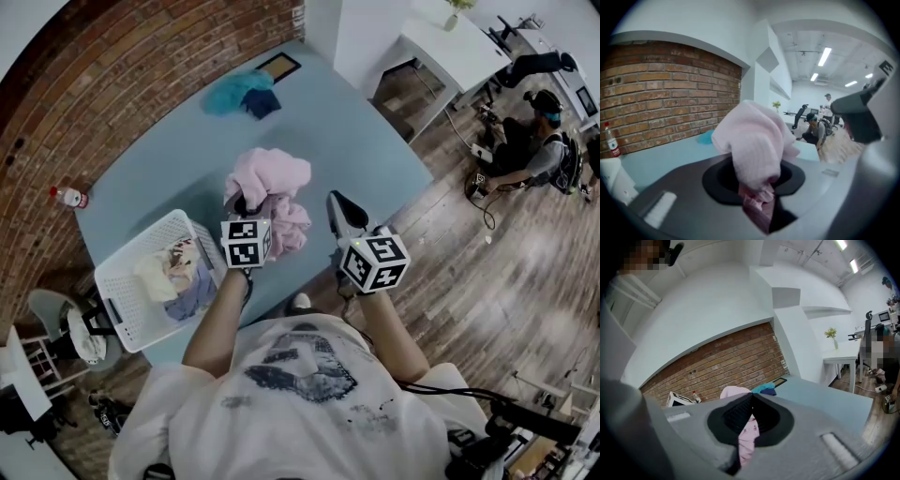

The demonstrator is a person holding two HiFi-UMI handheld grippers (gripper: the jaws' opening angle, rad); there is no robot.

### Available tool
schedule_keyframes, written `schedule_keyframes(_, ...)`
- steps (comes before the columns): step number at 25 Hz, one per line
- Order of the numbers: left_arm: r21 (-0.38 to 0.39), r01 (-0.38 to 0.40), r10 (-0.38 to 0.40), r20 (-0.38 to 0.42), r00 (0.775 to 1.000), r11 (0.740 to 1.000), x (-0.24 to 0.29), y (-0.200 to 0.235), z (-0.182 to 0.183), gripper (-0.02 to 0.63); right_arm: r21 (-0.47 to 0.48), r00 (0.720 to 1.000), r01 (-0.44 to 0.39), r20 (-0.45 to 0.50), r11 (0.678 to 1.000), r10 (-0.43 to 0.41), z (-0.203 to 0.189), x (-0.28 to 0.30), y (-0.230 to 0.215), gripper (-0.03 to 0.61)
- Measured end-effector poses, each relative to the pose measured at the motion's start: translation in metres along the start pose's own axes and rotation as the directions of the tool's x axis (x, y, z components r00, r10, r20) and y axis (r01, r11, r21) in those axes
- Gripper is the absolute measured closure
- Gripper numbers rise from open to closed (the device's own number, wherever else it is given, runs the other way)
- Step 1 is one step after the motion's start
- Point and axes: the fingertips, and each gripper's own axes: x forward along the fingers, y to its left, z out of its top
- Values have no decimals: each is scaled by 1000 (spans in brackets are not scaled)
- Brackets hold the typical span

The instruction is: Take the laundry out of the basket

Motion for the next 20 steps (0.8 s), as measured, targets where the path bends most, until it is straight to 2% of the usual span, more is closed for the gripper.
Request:
schedule_keyframes(5,-20,-55,55,17,998,998,5,10,-4,472,-1,1000,2,-8,1000,-2,-2,2,-1,581)
schedule_keyframes(14,-36,-89,90,20,996,995,3,22,-6,457,1,1000,-11,-15,1000,11,-5,5,1,580)
schedule_keyframes(20,-33,-143,143,20,989,989,-6,37,-4,428,1,1000,-17,-13,1000,17,-7,3,3,580)
